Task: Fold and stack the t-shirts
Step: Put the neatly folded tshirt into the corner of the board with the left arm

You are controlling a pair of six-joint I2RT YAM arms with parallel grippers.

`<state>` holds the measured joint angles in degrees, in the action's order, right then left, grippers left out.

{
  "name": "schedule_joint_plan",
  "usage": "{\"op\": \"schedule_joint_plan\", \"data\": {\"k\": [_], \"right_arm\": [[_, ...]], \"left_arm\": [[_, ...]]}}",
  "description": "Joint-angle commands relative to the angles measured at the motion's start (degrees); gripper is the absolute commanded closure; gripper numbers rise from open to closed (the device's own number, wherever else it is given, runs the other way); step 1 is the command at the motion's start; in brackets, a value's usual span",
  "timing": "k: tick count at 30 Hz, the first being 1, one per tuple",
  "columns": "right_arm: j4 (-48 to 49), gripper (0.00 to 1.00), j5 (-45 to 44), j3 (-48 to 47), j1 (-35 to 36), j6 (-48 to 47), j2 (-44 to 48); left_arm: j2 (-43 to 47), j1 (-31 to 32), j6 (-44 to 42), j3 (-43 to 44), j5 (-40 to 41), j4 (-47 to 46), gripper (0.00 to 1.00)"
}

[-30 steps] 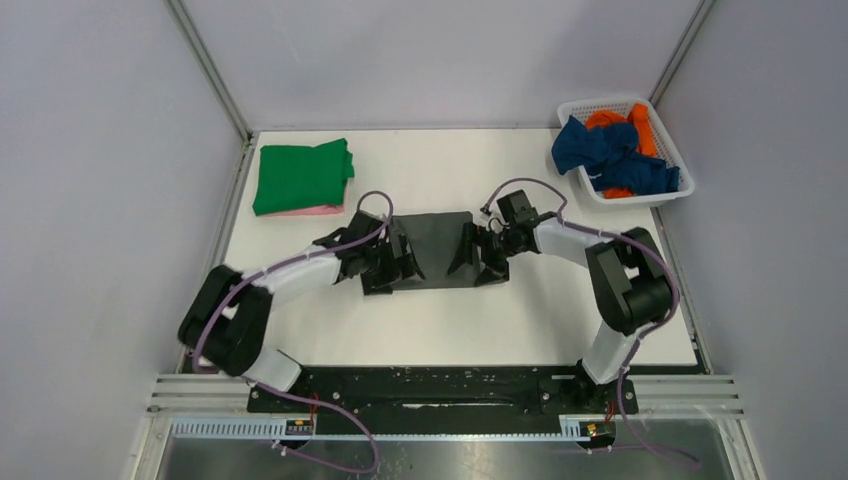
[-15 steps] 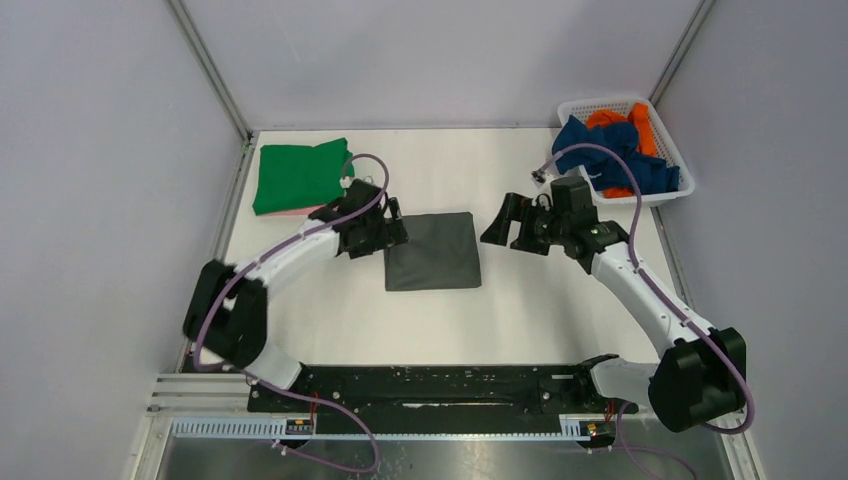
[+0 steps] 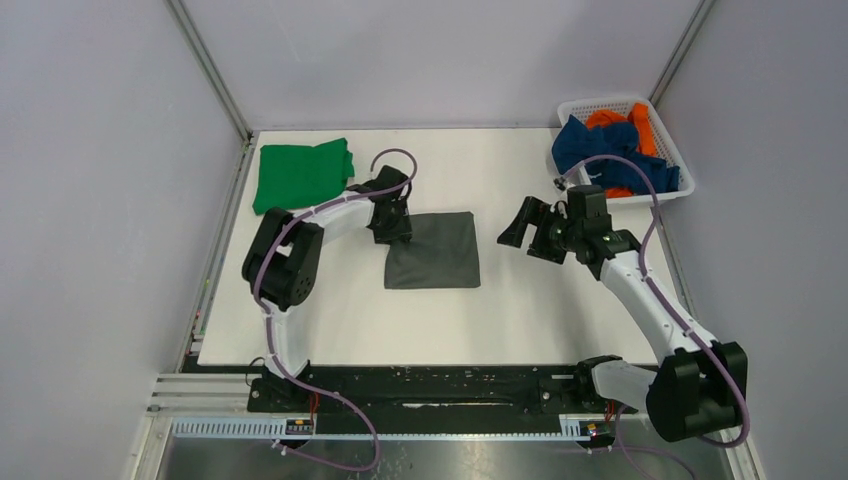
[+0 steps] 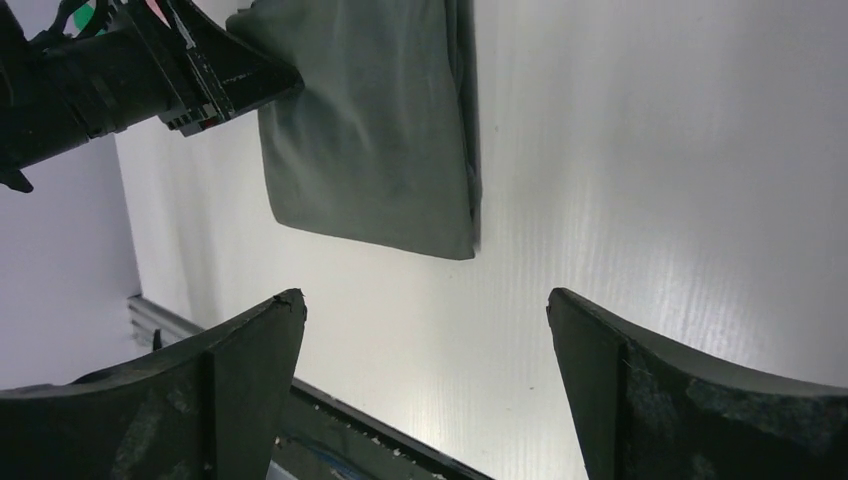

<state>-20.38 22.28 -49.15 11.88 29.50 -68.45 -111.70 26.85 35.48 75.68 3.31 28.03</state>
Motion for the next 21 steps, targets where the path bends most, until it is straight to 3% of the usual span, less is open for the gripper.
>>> {"op": "schedule_joint_plan", "data": {"k": [1, 4, 11, 21], "right_arm": [[-1.3, 0.01, -7.5, 0.4, -0.4, -3.5, 6.1], [-1.4, 0.00, -11.1, 1.0, -0.4, -4.5, 8.8], [1.6, 0.00, -17.1, 4.0, -0.4, -5.4, 14.8], [7.2, 0.00, -22.0, 9.0, -0.5, -5.5, 19.4]], "left_arm": [[-5.2, 2.0, -1.6, 4.5, 2.1, 4.6, 0.69], [-6.6, 2.8, -2.4, 7.8, 5.2, 8.0, 1.00], [-7.3, 2.4, -10.6, 21.1, 23.1, 14.9, 1.00], [-9.8, -3.0, -25.9, 35.5, 32.4, 14.8, 1.00]]}}
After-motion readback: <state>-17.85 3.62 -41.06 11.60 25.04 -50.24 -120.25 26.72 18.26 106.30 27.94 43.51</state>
